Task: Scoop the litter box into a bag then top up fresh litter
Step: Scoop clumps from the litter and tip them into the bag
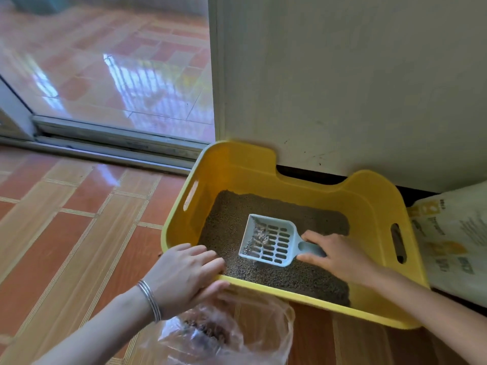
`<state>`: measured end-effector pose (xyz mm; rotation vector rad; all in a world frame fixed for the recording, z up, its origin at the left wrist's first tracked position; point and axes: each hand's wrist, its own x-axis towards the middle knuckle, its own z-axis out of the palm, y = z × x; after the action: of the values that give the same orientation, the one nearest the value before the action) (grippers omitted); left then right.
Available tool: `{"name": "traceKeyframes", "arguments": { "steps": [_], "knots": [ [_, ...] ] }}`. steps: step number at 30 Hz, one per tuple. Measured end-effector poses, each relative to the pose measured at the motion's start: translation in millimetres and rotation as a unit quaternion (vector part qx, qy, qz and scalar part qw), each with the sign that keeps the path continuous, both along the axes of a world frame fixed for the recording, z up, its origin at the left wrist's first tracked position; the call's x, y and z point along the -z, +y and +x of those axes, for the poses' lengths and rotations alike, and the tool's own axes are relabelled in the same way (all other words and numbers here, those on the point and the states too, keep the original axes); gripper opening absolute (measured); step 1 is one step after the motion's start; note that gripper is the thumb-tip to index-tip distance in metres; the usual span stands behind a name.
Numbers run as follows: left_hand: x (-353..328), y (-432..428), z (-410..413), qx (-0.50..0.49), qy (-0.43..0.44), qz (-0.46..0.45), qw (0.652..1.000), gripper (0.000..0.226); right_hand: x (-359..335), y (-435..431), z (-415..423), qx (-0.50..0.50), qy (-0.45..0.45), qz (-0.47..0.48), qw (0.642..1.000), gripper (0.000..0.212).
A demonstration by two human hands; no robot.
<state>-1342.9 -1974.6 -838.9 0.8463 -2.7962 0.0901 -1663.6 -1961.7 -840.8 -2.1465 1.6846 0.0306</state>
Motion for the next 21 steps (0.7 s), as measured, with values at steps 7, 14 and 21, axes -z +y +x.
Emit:
{"name": "traceKeyframes", "arguments": {
  "steps": [7,14,21],
  "knots": [
    [-1,1,1,0.001,0.01,-0.005,1.0,0.043,-6,5,-1,0.026,-0.061,0.023,0.998,0.032],
    [1,2,2,0.002,0.019,0.002,1.0,0.047,-20,11,1,0.036,-0.082,0.039,0.995,0.027],
    [2,1,6,0.011,0.011,0.008,1.0,0.045,-35,27,3,0.019,-0.09,0.061,0.994,0.027]
  ]
}}
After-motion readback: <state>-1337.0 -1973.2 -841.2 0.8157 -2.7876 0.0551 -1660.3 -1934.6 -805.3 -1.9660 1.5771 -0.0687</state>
